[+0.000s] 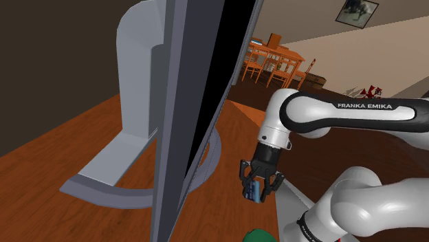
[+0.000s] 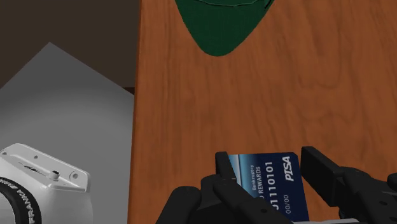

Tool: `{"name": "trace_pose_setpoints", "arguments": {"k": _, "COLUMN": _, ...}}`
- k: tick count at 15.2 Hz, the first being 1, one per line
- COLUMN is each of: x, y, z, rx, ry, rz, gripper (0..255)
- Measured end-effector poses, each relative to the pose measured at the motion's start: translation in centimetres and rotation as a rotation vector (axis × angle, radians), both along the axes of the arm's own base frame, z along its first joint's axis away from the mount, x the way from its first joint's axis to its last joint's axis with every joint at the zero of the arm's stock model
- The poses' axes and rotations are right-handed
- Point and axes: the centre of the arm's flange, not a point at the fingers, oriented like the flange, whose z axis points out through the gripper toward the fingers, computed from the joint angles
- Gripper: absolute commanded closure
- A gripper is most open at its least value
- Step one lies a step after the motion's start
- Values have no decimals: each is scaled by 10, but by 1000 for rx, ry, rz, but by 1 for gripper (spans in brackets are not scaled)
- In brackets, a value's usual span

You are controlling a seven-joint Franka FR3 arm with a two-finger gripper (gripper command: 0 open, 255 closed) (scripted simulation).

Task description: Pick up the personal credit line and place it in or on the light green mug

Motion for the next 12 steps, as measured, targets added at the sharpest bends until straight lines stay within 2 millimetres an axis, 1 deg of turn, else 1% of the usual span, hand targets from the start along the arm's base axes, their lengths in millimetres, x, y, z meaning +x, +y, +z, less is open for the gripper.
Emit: {"name": "trace_pose_setpoints", "arguments": {"k": 12, "x": 1, "y": -1, "z": 63, "rx": 0, "ry": 0, "rz": 0, "gripper": 255}}
